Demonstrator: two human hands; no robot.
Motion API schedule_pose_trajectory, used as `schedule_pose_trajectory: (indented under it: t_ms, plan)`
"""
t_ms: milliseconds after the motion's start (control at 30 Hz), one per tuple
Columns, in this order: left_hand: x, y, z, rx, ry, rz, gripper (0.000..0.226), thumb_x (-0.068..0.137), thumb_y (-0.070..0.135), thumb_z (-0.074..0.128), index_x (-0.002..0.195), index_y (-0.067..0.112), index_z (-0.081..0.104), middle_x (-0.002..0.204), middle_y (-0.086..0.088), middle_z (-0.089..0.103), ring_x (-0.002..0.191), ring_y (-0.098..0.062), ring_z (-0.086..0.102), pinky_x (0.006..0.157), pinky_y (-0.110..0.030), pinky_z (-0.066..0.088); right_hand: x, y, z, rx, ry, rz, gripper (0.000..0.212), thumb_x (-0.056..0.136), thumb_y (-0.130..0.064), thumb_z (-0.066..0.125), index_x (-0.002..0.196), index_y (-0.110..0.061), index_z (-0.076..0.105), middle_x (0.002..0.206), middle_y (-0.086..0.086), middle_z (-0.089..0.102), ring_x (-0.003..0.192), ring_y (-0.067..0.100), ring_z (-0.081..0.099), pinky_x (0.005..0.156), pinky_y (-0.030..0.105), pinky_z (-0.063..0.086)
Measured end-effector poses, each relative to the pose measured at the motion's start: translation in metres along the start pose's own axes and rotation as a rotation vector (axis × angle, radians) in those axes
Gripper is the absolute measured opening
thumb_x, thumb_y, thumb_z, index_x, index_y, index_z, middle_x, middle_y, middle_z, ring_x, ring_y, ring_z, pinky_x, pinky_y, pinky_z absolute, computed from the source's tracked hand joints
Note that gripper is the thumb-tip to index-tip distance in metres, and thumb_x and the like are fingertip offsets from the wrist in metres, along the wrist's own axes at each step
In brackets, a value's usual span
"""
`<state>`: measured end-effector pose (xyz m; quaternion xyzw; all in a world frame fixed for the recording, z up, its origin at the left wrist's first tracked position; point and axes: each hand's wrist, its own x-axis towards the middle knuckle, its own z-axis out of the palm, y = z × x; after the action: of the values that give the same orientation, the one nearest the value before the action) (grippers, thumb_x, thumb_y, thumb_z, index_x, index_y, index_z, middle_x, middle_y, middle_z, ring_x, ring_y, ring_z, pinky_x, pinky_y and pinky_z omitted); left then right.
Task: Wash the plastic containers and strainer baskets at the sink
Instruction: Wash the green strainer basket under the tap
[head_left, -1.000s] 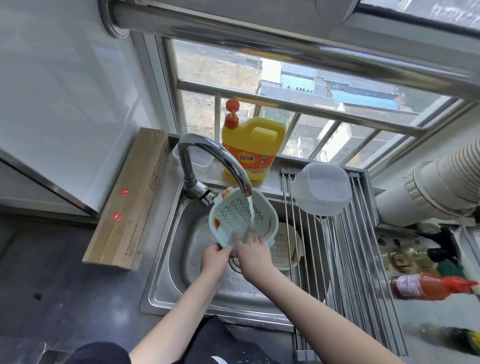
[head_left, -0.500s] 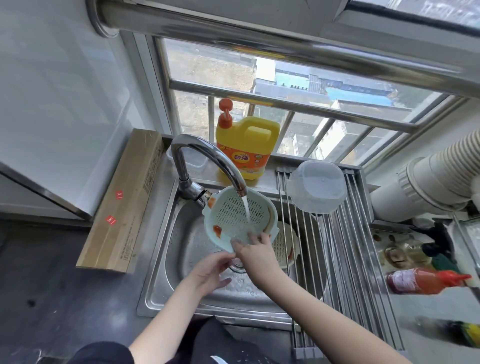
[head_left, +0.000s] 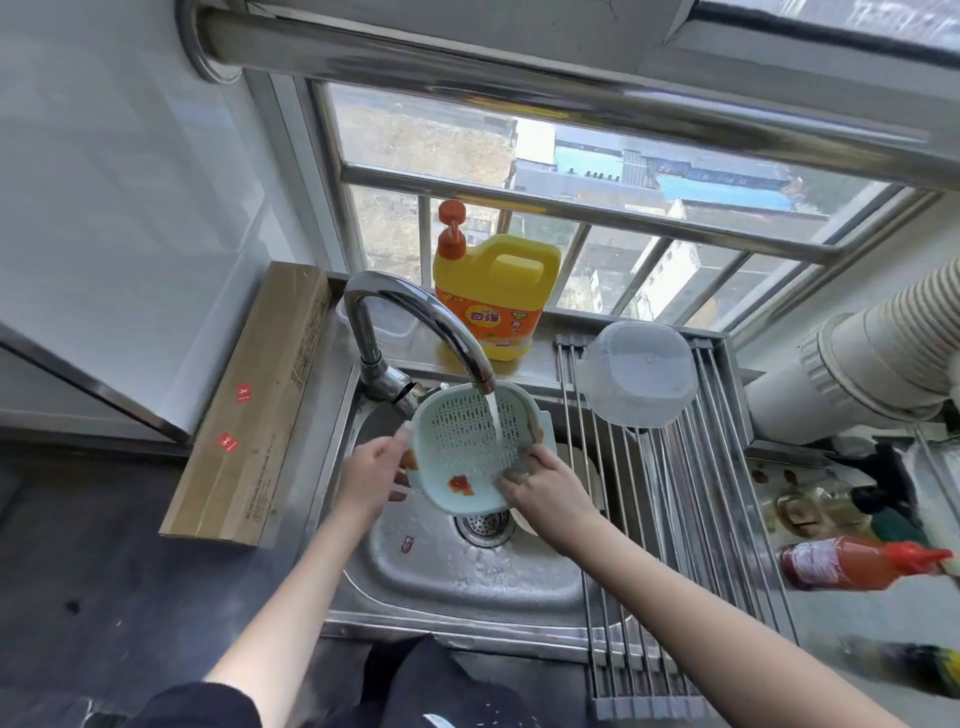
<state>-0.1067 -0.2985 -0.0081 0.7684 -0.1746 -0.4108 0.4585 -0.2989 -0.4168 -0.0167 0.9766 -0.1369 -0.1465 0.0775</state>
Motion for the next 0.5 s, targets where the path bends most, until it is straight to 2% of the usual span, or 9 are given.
schedule_pose_trajectory:
  t_ms: [67,167,233,367,433,500]
  plan:
    - [-0.004,-0.002,0.006,0.173,-0.054,0.049,0.049,0.084,0.057,0.056,0.084,0.010,0.067,0.078,-0.003,0.067,0.067,-0.020,0.066,0.058,-0.036,0.057,0.001,0.000,0.001,-0.020,-0.011,0.020,0.024,0.080,-0.011,0.058,0.099,-0.018,0.071,0.092,-0.004,0.074,0.095,0.018,0.065,0.111,0.032,0.026]
    - [-0.003,-0.003,0.008,0.081,-0.006,-0.035,0.041,0.091,0.051,0.050,0.076,0.015,0.063,0.079,-0.006,0.063,0.073,-0.024,0.064,0.056,-0.036,0.056,0.003,0.003,0.003,-0.033,-0.016,0.018,0.027,0.084,-0.007,0.050,0.104,-0.014,0.068,0.098,0.000,0.073,0.103,0.022,0.062,0.114,0.033,0.020]
    - [0.002,-0.002,0.004,0.099,-0.011,-0.021,0.041,0.090,0.049,0.052,0.071,0.014,0.060,0.075,-0.006,0.062,0.071,-0.023,0.062,0.056,-0.034,0.054,0.004,0.006,0.004,-0.031,-0.019,-0.016,0.026,0.086,-0.005,0.048,0.102,-0.014,0.067,0.098,0.000,0.073,0.105,0.023,0.061,0.114,0.033,0.015]
    - [0.019,0.006,-0.001,0.460,-0.050,0.074,0.032,0.083,0.048,0.061,0.074,0.017,0.063,0.066,0.002,0.068,0.061,-0.013,0.067,0.060,-0.032,0.056,0.009,0.012,0.004,-0.046,-0.032,-0.086,0.012,0.073,-0.013,0.066,0.078,-0.023,0.070,0.073,-0.009,0.072,0.083,0.015,0.067,0.108,0.031,0.020]
    - [0.027,0.014,0.000,0.617,-0.068,0.034,0.036,0.085,0.047,0.050,0.076,0.016,0.064,0.066,0.000,0.070,0.063,-0.018,0.069,0.069,-0.033,0.056,0.010,0.014,0.008,-0.033,0.000,-0.086,0.010,0.066,-0.015,0.071,0.070,-0.024,0.069,0.068,-0.010,0.070,0.081,0.016,0.067,0.104,0.030,0.022]
    - [0.030,0.021,0.006,0.699,-0.092,0.004,0.039,0.088,0.042,0.040,0.076,0.012,0.062,0.073,-0.005,0.070,0.069,-0.024,0.068,0.075,-0.032,0.055,0.010,0.014,0.008,-0.061,0.014,-0.021,0.007,0.068,-0.015,0.073,0.073,-0.021,0.071,0.075,-0.006,0.072,0.088,0.018,0.066,0.106,0.033,0.021]
